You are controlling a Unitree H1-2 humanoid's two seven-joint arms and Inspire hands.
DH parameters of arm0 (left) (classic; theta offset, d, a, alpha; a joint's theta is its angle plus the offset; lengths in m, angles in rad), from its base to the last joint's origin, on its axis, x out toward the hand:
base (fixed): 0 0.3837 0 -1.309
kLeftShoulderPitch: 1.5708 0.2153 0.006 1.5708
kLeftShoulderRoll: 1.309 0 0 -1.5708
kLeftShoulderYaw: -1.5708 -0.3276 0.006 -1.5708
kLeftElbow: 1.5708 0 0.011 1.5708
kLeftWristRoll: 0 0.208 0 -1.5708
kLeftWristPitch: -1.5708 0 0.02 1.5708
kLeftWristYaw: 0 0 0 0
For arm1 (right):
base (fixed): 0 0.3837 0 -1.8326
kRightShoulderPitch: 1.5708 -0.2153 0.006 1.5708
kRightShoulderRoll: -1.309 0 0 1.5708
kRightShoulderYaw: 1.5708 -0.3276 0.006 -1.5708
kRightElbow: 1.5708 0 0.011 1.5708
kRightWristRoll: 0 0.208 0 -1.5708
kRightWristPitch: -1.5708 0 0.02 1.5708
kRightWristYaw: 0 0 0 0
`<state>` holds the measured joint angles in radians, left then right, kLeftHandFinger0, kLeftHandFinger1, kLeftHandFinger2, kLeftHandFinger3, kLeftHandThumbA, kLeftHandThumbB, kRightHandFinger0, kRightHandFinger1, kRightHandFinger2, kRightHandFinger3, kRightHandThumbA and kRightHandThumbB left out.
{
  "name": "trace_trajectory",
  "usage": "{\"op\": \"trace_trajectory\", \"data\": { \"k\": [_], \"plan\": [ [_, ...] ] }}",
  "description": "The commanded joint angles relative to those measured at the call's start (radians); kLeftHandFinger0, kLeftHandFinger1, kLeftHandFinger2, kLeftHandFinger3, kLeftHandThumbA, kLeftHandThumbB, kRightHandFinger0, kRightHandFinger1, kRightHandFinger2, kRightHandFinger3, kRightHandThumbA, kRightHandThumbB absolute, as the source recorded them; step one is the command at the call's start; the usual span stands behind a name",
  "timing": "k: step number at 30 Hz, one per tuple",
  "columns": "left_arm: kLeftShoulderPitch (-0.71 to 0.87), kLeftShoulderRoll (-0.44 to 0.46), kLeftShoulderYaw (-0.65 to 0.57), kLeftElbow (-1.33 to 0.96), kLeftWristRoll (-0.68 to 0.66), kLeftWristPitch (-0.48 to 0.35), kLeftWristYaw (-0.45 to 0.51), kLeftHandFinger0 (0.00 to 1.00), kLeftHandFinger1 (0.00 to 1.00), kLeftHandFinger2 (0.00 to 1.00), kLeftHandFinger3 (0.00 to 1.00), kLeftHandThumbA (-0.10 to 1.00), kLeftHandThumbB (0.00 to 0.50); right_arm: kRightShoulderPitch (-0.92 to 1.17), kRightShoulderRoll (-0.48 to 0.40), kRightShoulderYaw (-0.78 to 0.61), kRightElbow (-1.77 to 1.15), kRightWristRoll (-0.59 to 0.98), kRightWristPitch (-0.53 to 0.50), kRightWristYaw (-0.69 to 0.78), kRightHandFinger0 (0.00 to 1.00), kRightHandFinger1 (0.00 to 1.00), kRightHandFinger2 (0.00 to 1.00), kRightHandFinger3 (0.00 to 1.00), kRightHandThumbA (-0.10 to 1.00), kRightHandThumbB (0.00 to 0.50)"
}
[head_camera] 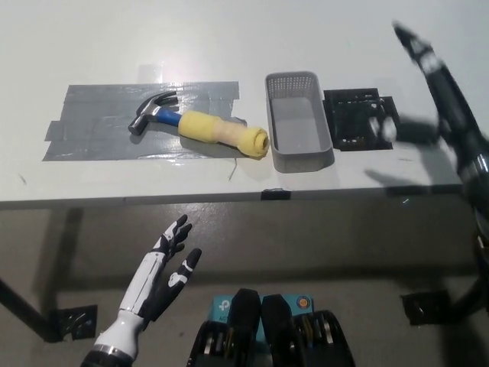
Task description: The robot picks the hammer placed on top of the gray container with right hand and places it on the grey area of the desk
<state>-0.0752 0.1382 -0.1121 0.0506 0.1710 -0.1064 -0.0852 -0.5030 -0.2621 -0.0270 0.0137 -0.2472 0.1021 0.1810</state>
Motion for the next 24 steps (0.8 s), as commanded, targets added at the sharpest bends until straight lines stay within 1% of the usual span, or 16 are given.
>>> {"op": "trace_trajectory", "data": {
  "k": [1, 2, 3, 6, 7, 9, 10, 11, 12, 15, 17, 19, 20, 21, 22, 24],
  "plan": [
    [0.019, 0.004, 0.037, -0.009, -0.014, -0.057, 0.036, 1.00, 1.00, 1.00, 1.00, 0.85, 0.085, 0.230, -0.067, -0.136, -0.778, 0.280, -0.003, -0.014, 1.00, 1.00, 1.00, 1.00, 1.00, 0.344],
    [0.027, 0.004, 0.044, -0.004, -0.024, -0.072, 0.039, 1.00, 1.00, 1.00, 1.00, 0.86, 0.091, 0.329, 0.012, -0.081, -0.732, 0.240, -0.064, -0.034, 1.00, 1.00, 1.00, 1.00, 1.00, 0.328],
    [0.030, 0.007, 0.046, 0.001, -0.026, -0.077, 0.038, 1.00, 1.00, 1.00, 1.00, 0.87, 0.099, 0.354, 0.027, -0.062, -0.695, 0.221, -0.103, -0.036, 1.00, 1.00, 1.00, 1.00, 1.00, 0.304],
    [0.029, 0.006, 0.048, 0.004, -0.026, -0.080, 0.037, 1.00, 1.00, 1.00, 1.00, 0.88, 0.097, 0.364, 0.032, -0.057, -0.686, 0.215, -0.113, -0.035, 1.00, 1.00, 1.00, 1.00, 1.00, 0.295],
    [0.034, 0.000, 0.045, -0.006, -0.030, -0.069, 0.033, 1.00, 1.00, 1.00, 1.00, 0.89, 0.107, 0.418, 0.075, -0.042, -0.540, 0.167, -0.182, -0.062, 1.00, 1.00, 1.00, 1.00, 1.00, 0.270],
    [0.043, -0.002, 0.042, -0.013, -0.027, -0.065, 0.030, 1.00, 1.00, 1.00, 1.00, 0.89, 0.110, 0.460, 0.107, -0.039, -0.443, 0.138, -0.212, -0.087, 1.00, 1.00, 1.00, 1.00, 1.00, 0.268],
    [0.045, -0.003, 0.043, -0.012, -0.024, -0.065, 0.032, 1.00, 1.00, 1.00, 1.00, 0.89, 0.111, 0.472, 0.119, -0.035, -0.383, 0.150, -0.241, -0.088, 1.00, 1.00, 1.00, 1.00, 1.00, 0.241],
    [0.045, -0.004, 0.044, -0.012, -0.024, -0.066, 0.031, 1.00, 1.00, 1.00, 1.00, 0.89, 0.111, 0.473, 0.121, -0.036, -0.384, 0.149, -0.243, -0.087, 1.00, 1.00, 1.00, 1.00, 1.00, 0.239],
    [0.047, -0.004, 0.043, -0.010, -0.023, -0.070, 0.029, 1.00, 1.00, 1.00, 1.00, 0.89, 0.112, 0.489, 0.138, -0.036, -0.312, 0.167, -0.280, -0.088, 1.00, 1.00, 1.00, 1.00, 0.95, 0.238],
    [0.048, -0.009, 0.044, -0.005, -0.029, -0.079, 0.028, 1.00, 1.00, 1.00, 1.00, 0.90, 0.110, 0.515, 0.168, -0.032, -0.169, 0.174, -0.326, -0.093, 1.00, 1.00, 1.00, 1.00, 0.86, 0.195],
    [0.049, -0.009, 0.046, -0.007, -0.030, -0.078, 0.027, 1.00, 1.00, 1.00, 1.00, 0.90, 0.111, 0.516, 0.172, -0.034, -0.153, 0.170, -0.340, -0.094, 1.00, 1.00, 1.00, 1.00, 0.86, 0.192],
    [0.054, -0.009, 0.047, -0.010, -0.017, -0.076, 0.033, 1.00, 1.00, 1.00, 1.00, 0.91, 0.120, 0.521, 0.179, -0.035, -0.091, 0.120, -0.288, -0.116, 1.00, 1.00, 1.00, 1.00, 0.65, 0.219],
    [0.054, -0.009, 0.047, -0.007, -0.012, -0.081, 0.034, 1.00, 1.00, 1.00, 1.00, 0.91, 0.120, 0.522, 0.179, -0.035, -0.089, 0.114, -0.282, -0.119, 1.00, 1.00, 1.00, 1.00, 0.64, 0.215],
    [0.051, -0.011, 0.047, 0.001, -0.006, -0.095, 0.038, 1.00, 1.00, 1.00, 1.00, 0.92, 0.113, 0.520, 0.182, -0.038, -0.086, 0.110, -0.274, -0.127, 1.00, 1.00, 1.00, 1.00, 0.52, 0.210],
    [0.051, -0.011, 0.047, 0.002, -0.008, -0.095, 0.035, 1.00, 1.00, 1.00, 1.00, 0.92, 0.109, 0.514, 0.184, -0.042, -0.064, 0.109, -0.302, -0.139, 1.00, 1.00, 1.00, 1.00, 0.40, 0.219],
    [0.054, -0.012, 0.048, -0.003, -0.009, -0.091, 0.032, 1.00, 1.00, 1.00, 1.00, 0.91, 0.119, 0.509, 0.191, -0.045, -0.042, 0.108, -0.329, -0.154, 1.00, 1.00, 1.00, 1.00, 0.21, 0.240]
  ]
}}
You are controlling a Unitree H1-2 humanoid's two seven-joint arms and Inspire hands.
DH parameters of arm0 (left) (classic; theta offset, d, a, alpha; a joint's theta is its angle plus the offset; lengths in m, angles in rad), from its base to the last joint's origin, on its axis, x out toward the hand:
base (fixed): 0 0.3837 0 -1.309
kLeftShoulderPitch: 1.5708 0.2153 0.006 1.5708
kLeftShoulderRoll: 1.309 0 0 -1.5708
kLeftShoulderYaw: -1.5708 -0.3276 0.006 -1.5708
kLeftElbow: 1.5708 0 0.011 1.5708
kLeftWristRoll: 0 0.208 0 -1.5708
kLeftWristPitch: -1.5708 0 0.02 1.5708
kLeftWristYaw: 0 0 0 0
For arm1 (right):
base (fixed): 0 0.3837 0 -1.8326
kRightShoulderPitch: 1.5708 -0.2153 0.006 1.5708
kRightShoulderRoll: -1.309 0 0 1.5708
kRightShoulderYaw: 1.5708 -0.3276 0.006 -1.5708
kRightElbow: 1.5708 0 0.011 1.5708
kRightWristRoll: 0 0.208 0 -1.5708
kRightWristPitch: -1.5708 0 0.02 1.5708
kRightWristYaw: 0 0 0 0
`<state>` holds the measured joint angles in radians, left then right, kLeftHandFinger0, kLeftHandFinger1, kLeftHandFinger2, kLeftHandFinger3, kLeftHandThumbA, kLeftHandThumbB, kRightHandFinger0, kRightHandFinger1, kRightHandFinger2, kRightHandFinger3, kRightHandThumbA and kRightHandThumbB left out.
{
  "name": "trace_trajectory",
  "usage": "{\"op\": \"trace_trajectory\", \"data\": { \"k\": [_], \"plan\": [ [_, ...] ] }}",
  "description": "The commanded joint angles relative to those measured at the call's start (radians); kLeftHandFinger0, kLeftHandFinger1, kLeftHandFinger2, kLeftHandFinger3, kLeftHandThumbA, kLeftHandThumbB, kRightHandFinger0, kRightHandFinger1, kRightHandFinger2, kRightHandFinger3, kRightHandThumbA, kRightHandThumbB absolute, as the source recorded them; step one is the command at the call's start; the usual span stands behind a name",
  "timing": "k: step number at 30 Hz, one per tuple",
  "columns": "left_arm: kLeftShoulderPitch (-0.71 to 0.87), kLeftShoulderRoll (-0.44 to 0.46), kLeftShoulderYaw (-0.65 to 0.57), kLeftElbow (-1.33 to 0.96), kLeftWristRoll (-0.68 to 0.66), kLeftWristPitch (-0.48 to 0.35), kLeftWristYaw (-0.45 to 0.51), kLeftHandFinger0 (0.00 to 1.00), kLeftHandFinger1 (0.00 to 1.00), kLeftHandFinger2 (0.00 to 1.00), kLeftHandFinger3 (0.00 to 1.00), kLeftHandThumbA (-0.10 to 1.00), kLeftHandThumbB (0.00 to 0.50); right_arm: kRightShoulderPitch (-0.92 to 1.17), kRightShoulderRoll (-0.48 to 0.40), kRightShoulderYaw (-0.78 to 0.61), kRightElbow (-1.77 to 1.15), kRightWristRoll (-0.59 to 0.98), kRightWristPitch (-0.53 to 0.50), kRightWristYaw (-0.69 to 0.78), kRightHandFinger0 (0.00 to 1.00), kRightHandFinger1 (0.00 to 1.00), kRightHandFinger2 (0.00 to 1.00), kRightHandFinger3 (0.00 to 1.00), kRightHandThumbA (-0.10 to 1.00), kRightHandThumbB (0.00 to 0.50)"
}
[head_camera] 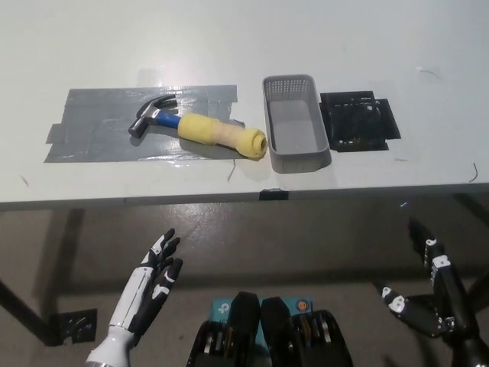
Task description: The robot picks the hammer placed on top of the gray container with right hand and places it on the grey area of the desk
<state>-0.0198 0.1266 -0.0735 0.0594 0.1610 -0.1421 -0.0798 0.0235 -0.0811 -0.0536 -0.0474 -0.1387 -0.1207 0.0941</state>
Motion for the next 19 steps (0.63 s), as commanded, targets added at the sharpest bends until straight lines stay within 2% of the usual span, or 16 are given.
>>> {"op": "trace_trajectory", "data": {
  "k": [1, 3, 4, 5, 6, 7, 8, 9, 10, 11, 14, 15, 16, 19],
  "plan": [
    [-0.001, 0.000, 0.010, -0.011, 0.001, -0.056, 0.026, 1.00, 1.00, 1.00, 1.00, 0.91, 0.117, -0.018, 0.012, -0.018, 0.024, -0.005, -0.113, -0.074, 1.00, 1.00, 1.00, 1.00, 0.18, 0.260],
    [0.003, 0.001, 0.011, -0.015, 0.000, -0.049, 0.022, 1.00, 1.00, 1.00, 1.00, 0.90, 0.118, -0.018, 0.014, -0.016, 0.034, -0.018, -0.131, -0.090, 1.00, 1.00, 1.00, 1.00, 0.05, 0.282],
    [0.005, 0.002, 0.011, -0.017, 0.002, -0.047, 0.022, 1.00, 1.00, 1.00, 1.00, 0.90, 0.118, -0.016, 0.015, -0.016, 0.033, -0.019, -0.133, -0.093, 1.00, 1.00, 1.00, 1.00, 0.02, 0.282],
    [0.008, 0.003, 0.009, -0.018, 0.008, -0.043, 0.024, 1.00, 1.00, 1.00, 1.00, 0.91, 0.124, -0.013, 0.018, -0.018, 0.033, -0.025, -0.137, -0.105, 1.00, 1.00, 1.00, 0.98, -0.09, 0.276],
    [0.009, 0.003, 0.009, -0.020, 0.008, -0.042, 0.022, 1.00, 1.00, 1.00, 1.00, 0.91, 0.121, -0.013, 0.018, -0.019, 0.042, -0.056, -0.166, -0.133, 1.00, 1.00, 1.00, 0.78, -0.10, 0.261],
    [0.011, 0.003, 0.010, -0.024, 0.003, -0.039, 0.019, 1.00, 1.00, 1.00, 1.00, 0.91, 0.120, -0.014, 0.019, -0.017, 0.046, -0.055, -0.168, -0.135, 1.00, 1.00, 1.00, 0.72, -0.10, 0.254],
    [0.015, 0.004, 0.010, -0.031, 0.002, -0.038, 0.018, 1.00, 1.00, 1.00, 1.00, 0.91, 0.120, -0.011, 0.018, -0.014, 0.046, -0.036, -0.161, -0.124, 1.00, 1.00, 1.00, 0.72, -0.10, 0.240],
    [0.016, 0.004, 0.010, -0.030, 0.002, -0.040, 0.019, 1.00, 1.00, 1.00, 1.00, 0.90, 0.114, -0.010, 0.019, -0.012, 0.044, -0.031, -0.159, -0.122, 1.00, 1.00, 1.00, 0.78, -0.10, 0.263],
    [0.016, 0.004, 0.009, -0.029, 0.005, -0.042, 0.019, 1.00, 1.00, 1.00, 1.00, 0.90, 0.114, -0.008, 0.018, -0.009, 0.039, -0.022, -0.147, -0.114, 1.00, 1.00, 1.00, 0.95, -0.02, 0.295],
    [0.014, 0.003, 0.008, -0.025, 0.004, -0.050, 0.020, 1.00, 1.00, 1.00, 1.00, 0.89, 0.111, -0.007, 0.015, -0.004, 0.034, -0.025, -0.131, -0.110, 1.00, 1.00, 1.00, 1.00, 0.07, 0.322],
    [0.013, 0.004, 0.010, -0.029, 0.003, -0.046, 0.019, 1.00, 1.00, 1.00, 1.00, 0.88, 0.118, -0.012, 0.012, 0.003, 0.035, -0.035, -0.117, -0.109, 1.00, 1.00, 1.00, 1.00, 0.19, 0.342],
    [0.012, 0.005, 0.011, -0.032, 0.001, -0.036, 0.017, 1.00, 1.00, 1.00, 1.00, 0.88, 0.119, -0.014, 0.012, 0.003, 0.036, -0.036, -0.119, -0.111, 1.00, 1.00, 1.00, 1.00, 0.19, 0.339],
    [0.011, 0.006, 0.011, -0.029, 0.004, -0.042, 0.019, 1.00, 1.00, 1.00, 1.00, 0.88, 0.123, -0.015, 0.011, 0.004, 0.035, -0.039, -0.117, -0.113, 1.00, 1.00, 1.00, 1.00, 0.17, 0.315],
    [0.007, 0.007, 0.012, -0.028, 0.011, -0.038, 0.021, 1.00, 1.00, 1.00, 1.00, 0.90, 0.127, -0.019, 0.009, 0.003, 0.037, -0.046, -0.113, -0.118, 1.00, 1.00, 1.00, 1.00, 0.19, 0.315]
  ]
}}
